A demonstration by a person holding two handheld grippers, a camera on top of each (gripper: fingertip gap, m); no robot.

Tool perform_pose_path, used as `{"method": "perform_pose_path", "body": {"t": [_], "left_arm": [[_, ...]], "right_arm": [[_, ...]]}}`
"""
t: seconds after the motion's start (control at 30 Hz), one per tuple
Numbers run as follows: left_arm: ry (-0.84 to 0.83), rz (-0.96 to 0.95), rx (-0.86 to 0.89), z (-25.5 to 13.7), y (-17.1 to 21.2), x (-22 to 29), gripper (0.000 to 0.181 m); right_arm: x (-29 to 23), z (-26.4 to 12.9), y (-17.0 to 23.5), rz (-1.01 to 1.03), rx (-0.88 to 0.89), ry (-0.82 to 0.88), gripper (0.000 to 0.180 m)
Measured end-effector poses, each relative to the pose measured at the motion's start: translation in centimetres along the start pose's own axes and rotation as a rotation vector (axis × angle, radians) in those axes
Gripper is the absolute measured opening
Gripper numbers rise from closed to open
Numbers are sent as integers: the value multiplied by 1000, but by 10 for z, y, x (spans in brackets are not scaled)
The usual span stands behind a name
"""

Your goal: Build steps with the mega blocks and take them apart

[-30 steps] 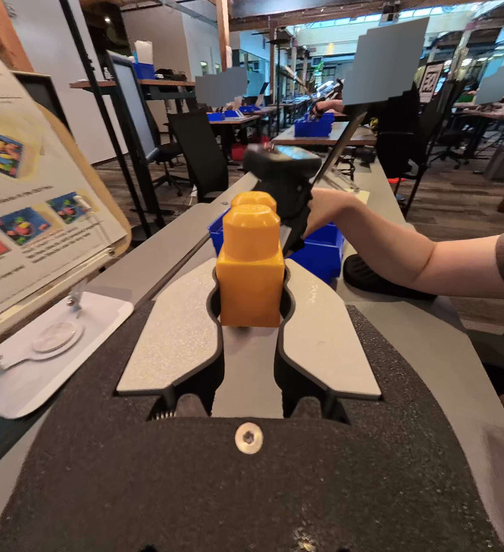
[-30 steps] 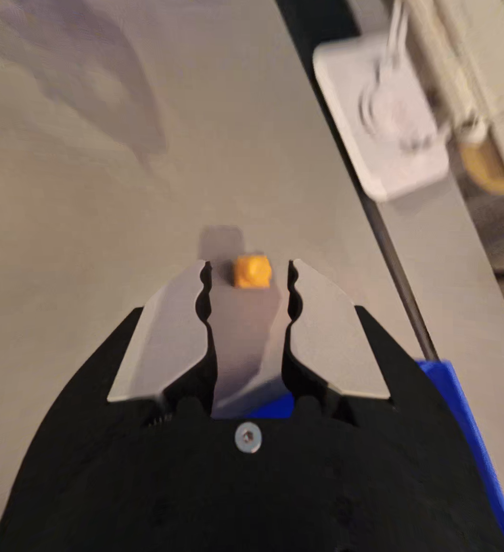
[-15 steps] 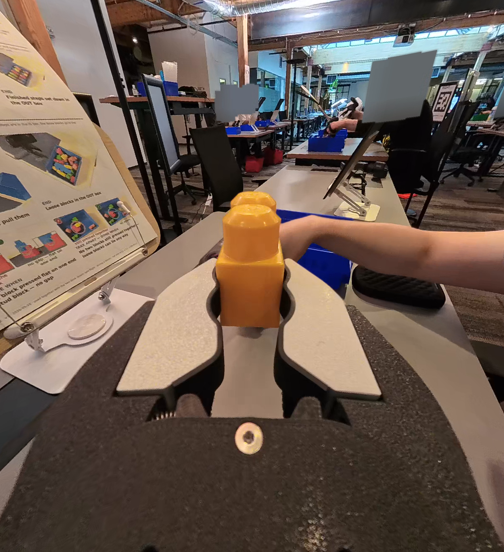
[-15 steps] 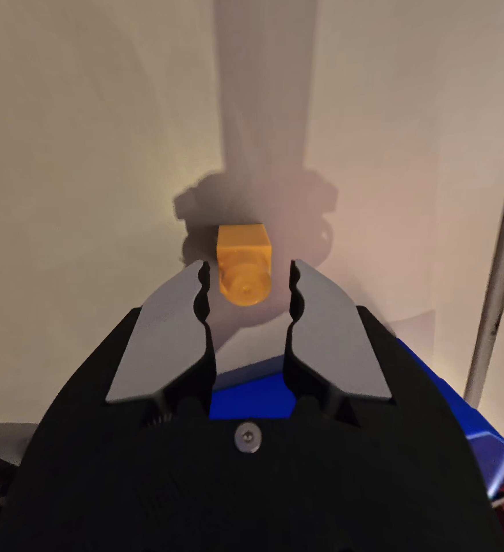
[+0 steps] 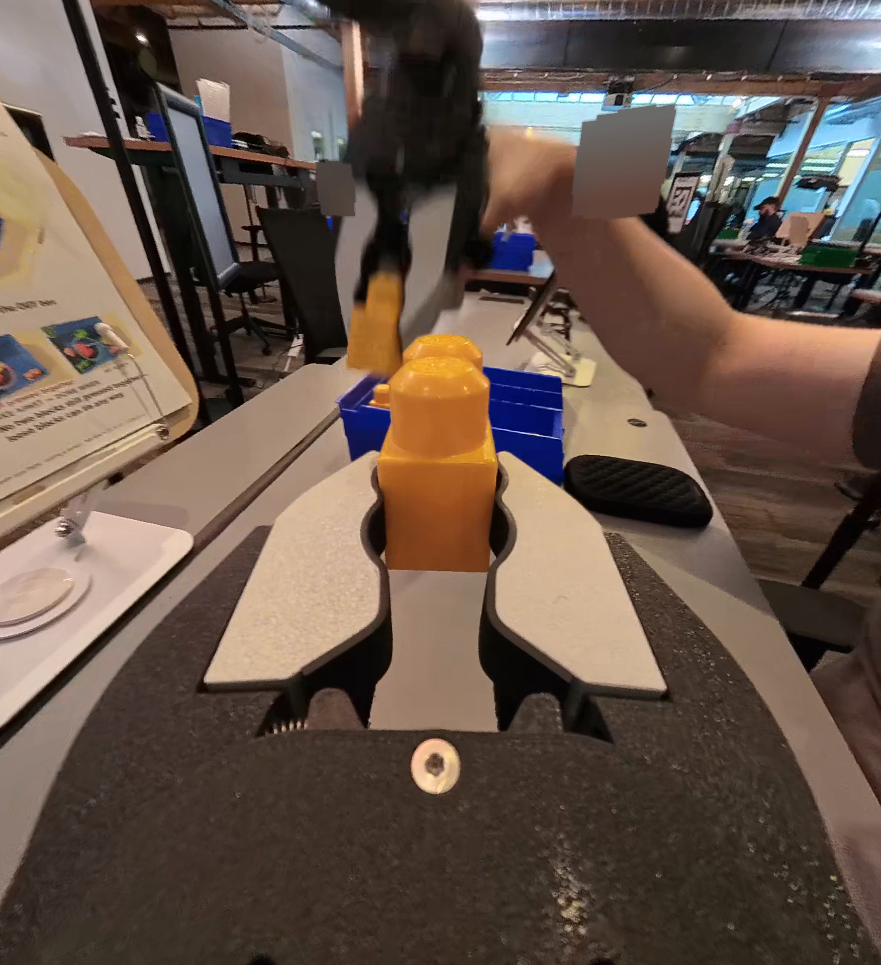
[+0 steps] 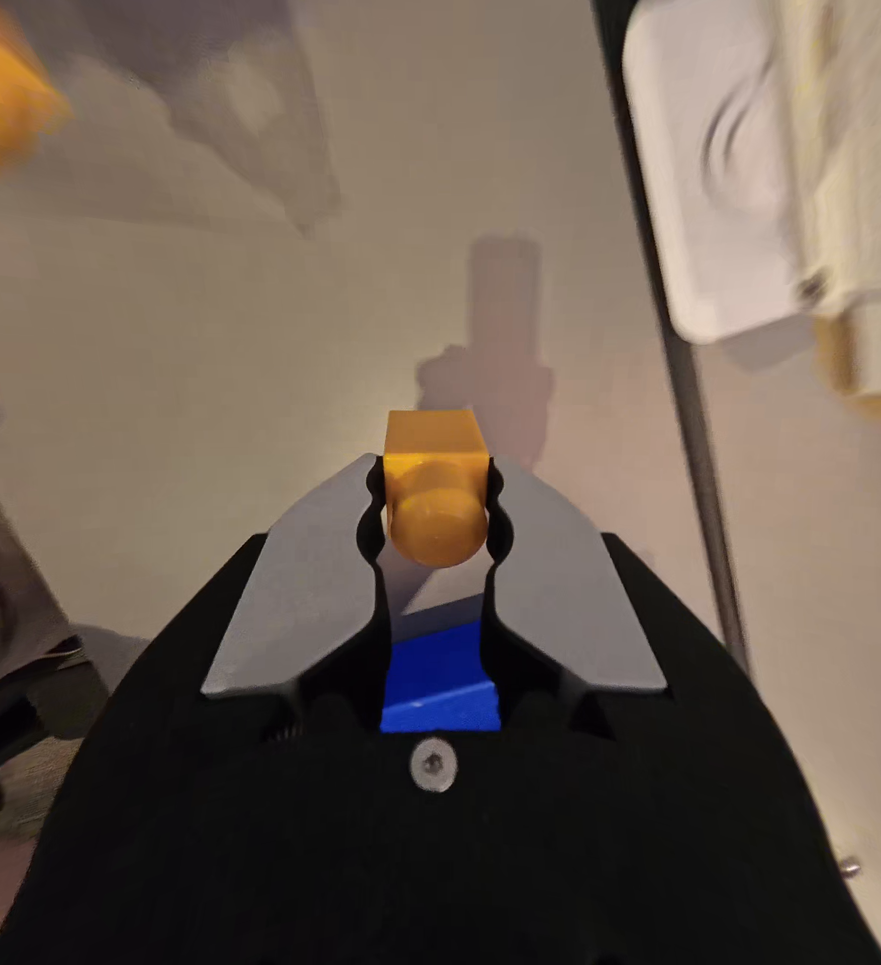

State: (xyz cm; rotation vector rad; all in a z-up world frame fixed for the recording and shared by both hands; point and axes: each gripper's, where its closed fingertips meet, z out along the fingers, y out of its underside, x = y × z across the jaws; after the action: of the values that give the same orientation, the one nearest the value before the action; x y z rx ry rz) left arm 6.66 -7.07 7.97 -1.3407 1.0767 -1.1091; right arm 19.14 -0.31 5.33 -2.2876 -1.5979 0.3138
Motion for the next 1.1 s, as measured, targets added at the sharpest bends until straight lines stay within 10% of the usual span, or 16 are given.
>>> {"method": "perform_pose_path", "body": {"t": [0.2, 0.63, 1.1], "left_arm": [[37, -37, 2, 10, 6, 6, 36], [95, -77, 43, 9, -7, 19, 36], [156, -183, 142, 13, -13, 25, 36]], "right_arm": [[-67, -89, -86, -227, 63, -117, 37], [-107, -40, -101, -315, -249, -162, 37], [-113, -31, -100, -256, -210, -222, 37]]}}
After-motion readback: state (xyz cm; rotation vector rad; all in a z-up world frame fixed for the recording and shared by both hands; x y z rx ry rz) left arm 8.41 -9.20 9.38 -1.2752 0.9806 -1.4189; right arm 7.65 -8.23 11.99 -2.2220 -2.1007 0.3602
